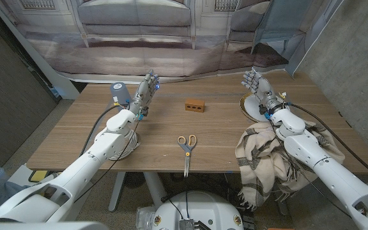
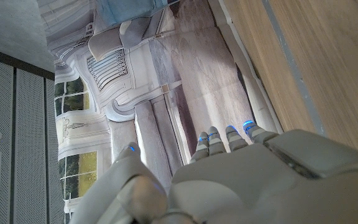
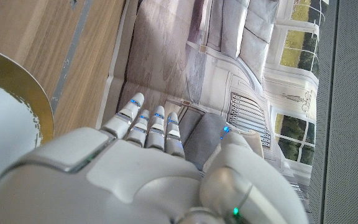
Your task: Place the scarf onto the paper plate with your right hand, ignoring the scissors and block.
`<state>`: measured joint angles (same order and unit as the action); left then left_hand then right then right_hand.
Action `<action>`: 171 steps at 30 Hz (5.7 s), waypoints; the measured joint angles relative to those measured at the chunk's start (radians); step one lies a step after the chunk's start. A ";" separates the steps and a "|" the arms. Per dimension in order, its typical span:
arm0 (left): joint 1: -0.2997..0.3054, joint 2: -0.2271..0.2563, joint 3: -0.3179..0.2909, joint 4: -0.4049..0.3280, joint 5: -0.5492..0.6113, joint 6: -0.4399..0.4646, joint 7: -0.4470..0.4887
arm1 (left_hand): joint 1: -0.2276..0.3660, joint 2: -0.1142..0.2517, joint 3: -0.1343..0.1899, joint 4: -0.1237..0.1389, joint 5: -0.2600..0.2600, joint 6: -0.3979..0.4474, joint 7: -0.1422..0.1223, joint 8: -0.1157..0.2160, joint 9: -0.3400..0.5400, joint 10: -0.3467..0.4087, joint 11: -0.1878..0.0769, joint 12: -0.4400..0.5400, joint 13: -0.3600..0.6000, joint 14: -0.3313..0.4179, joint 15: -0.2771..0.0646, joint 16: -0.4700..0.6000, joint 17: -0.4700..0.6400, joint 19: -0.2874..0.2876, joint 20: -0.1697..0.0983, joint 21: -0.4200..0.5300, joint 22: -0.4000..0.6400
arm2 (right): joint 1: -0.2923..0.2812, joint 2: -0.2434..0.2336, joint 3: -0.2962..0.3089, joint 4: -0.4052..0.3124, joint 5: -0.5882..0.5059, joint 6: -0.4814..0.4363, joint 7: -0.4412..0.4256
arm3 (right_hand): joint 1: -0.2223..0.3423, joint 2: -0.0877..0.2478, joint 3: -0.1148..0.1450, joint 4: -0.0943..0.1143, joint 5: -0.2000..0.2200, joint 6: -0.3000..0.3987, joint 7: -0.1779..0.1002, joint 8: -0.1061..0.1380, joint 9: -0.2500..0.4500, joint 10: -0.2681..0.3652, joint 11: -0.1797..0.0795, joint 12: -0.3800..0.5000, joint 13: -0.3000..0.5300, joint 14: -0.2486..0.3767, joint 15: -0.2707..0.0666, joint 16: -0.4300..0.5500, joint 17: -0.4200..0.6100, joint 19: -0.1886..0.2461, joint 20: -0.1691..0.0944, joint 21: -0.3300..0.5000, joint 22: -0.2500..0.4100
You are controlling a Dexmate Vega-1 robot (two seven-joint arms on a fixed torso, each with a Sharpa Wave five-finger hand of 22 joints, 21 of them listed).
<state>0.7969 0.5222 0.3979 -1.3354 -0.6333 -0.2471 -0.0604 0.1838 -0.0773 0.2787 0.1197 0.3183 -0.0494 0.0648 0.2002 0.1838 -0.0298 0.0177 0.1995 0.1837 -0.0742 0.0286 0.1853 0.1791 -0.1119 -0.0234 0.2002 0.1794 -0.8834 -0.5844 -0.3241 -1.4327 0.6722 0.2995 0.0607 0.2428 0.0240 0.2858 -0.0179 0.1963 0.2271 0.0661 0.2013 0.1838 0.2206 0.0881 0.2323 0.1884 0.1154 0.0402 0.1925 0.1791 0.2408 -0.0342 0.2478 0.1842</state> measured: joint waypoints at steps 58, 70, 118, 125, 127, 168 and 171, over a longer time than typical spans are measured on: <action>-0.024 0.003 0.007 0.020 0.010 -0.016 -0.036 | 0.016 0.016 -0.004 -0.004 0.004 0.018 0.000 0.000 0.000 0.000 0.000 0.000 0.000 -0.006 0.006 0.000 0.000 -0.005 0.005 0.000 0.000 | -0.138 -0.124 0.069 -0.218 -0.100 0.045 -0.073 | 0.007 -0.007 0.004 -0.012 0.000 0.018 -0.018 0.000 0.000 0.017 -0.008 0.000 0.000 0.017 -0.012 0.000 0.000 0.019 0.006 -0.004 0.000; -0.033 -0.009 0.020 0.033 0.017 -0.022 -0.044 | 0.017 0.017 -0.007 -0.007 0.007 0.018 0.000 0.000 0.000 0.000 0.000 0.000 0.000 -0.006 0.006 0.000 0.000 -0.005 0.005 0.000 0.000 | -0.205 -0.150 0.105 -0.266 -0.139 0.081 -0.103 | 0.012 -0.001 0.000 -0.016 0.000 0.025 -0.025 0.000 0.000 0.023 -0.013 0.000 0.000 0.021 -0.015 0.000 0.000 0.019 0.006 -0.004 0.000; -0.037 -0.004 0.040 -0.007 0.044 0.010 -0.025 | 0.025 0.017 -0.010 -0.010 0.007 0.023 -0.006 0.000 0.000 0.004 -0.004 0.000 0.000 -0.006 0.006 0.000 0.000 -0.007 0.014 0.000 0.000 | -0.465 -0.209 0.264 -0.457 -0.384 0.030 -0.275 | 0.012 -0.001 -0.001 -0.026 0.000 0.043 -0.043 0.000 0.000 0.046 -0.026 0.008 0.000 0.047 -0.028 0.000 0.000 0.032 0.004 -0.012 -0.001; -0.038 -0.007 0.041 -0.006 0.044 0.010 -0.025 | 0.027 0.019 -0.014 -0.014 0.007 0.023 -0.006 0.000 0.000 0.008 0.000 0.000 0.000 -0.005 0.006 0.000 0.000 -0.004 0.012 0.000 0.000 | -0.488 -0.209 0.283 -0.472 -0.412 0.011 -0.287 | 0.012 -0.001 -0.001 -0.026 0.000 0.043 -0.043 0.000 0.000 0.047 -0.026 0.008 0.000 0.053 -0.033 0.000 0.000 0.032 0.004 -0.012 -0.001; -0.038 -0.007 0.041 -0.006 0.045 0.010 -0.025 | 0.030 0.022 -0.014 -0.014 0.007 0.023 -0.006 0.000 0.000 0.008 0.000 0.000 0.000 -0.005 0.006 0.000 0.000 -0.003 0.011 0.000 0.000 | -0.498 -0.209 0.291 -0.477 -0.412 0.011 -0.287 | 0.012 -0.001 -0.001 -0.026 0.000 0.047 -0.047 0.000 0.004 0.049 -0.029 0.008 0.000 0.053 -0.033 0.000 0.000 0.032 0.003 -0.012 -0.001; -0.062 -0.020 0.059 0.009 0.050 0.030 -0.032 | 0.034 0.026 -0.021 -0.015 0.007 0.028 -0.011 0.000 0.000 0.008 0.000 0.000 0.000 -0.005 0.006 0.000 0.000 -0.003 0.011 0.000 -0.001 | -0.679 -0.149 0.456 -0.593 -0.587 -0.096 -0.343 | 0.009 -0.015 -0.013 -0.037 0.004 0.064 -0.054 0.000 0.005 0.064 -0.029 0.008 0.000 0.075 -0.044 0.000 0.000 0.048 -0.001 -0.012 -0.001; -0.061 -0.020 0.059 0.002 0.050 0.032 -0.031 | 0.034 0.026 -0.021 -0.015 0.007 0.028 -0.011 0.000 0.000 0.008 0.000 0.000 0.000 -0.005 0.006 0.000 0.000 -0.003 0.011 0.000 -0.001 | -0.685 -0.145 0.462 -0.598 -0.604 -0.101 -0.344 | 0.016 -0.022 -0.017 -0.041 0.007 0.064 -0.054 0.000 0.005 0.067 -0.033 0.008 0.000 0.076 -0.045 0.000 0.000 0.053 0.004 -0.012 -0.001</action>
<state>0.7354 0.5025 0.4566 -1.3335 -0.5831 -0.2149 -0.0913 0.2180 -0.0510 0.2578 0.1045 0.3253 -0.0212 0.0534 0.2002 0.1836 -0.0222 0.0178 0.1996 0.1835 -0.0797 0.0341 0.1852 0.1789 -0.1148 -0.0127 0.2002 0.1789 -1.5679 -0.7292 0.1381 -2.0305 0.0681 0.1989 -0.2838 0.2586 0.0024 0.2691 -0.0592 0.2034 0.2913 0.0126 0.2013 0.1884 0.2881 0.0552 0.2399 0.1881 0.1915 -0.0051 0.1925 0.1788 0.2942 -0.0304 0.2361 0.1835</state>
